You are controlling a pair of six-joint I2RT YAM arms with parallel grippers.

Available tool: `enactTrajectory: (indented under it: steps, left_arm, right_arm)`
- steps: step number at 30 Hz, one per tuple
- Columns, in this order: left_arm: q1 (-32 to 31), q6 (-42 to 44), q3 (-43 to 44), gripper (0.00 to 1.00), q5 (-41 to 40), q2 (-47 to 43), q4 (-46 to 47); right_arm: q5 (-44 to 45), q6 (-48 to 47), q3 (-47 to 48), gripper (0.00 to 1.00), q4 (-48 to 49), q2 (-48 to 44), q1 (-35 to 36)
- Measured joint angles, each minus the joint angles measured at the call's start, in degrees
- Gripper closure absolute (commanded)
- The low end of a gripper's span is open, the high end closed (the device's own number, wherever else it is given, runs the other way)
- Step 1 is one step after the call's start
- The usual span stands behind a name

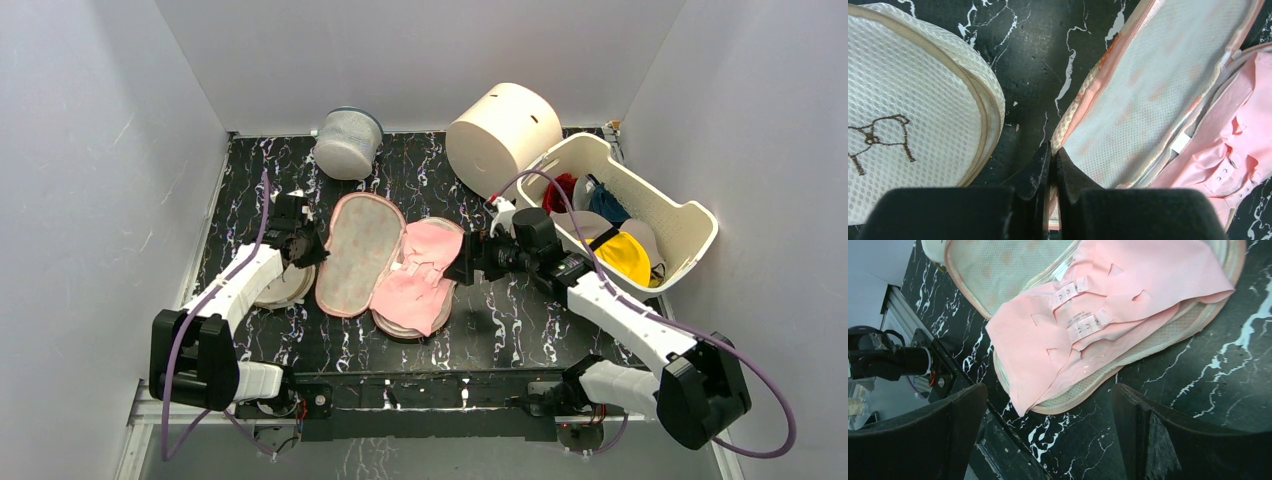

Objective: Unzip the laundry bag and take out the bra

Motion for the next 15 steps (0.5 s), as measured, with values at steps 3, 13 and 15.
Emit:
enactTrajectory:
  steps: [3,13,15]
  left_arm:
    - [0.07,0.70,0.35,0.71,-1.38,0.17,-0.20]
    - [0.09,2.58,2.49,0.02,4.50,-6.58,4.81]
    - [0.09,2.84,3.30,0.02,6.23,-9.09,7.19]
  right_arm:
    - [-0.28,0.22,0.02,0.07,0.28,1.40,1.64]
    - [2.82,0.22,1.05,0.11,-1.33,4.72,5.53]
    - [5.20,-0.92,3.30,0.13,-3.45,5.90,5.53]
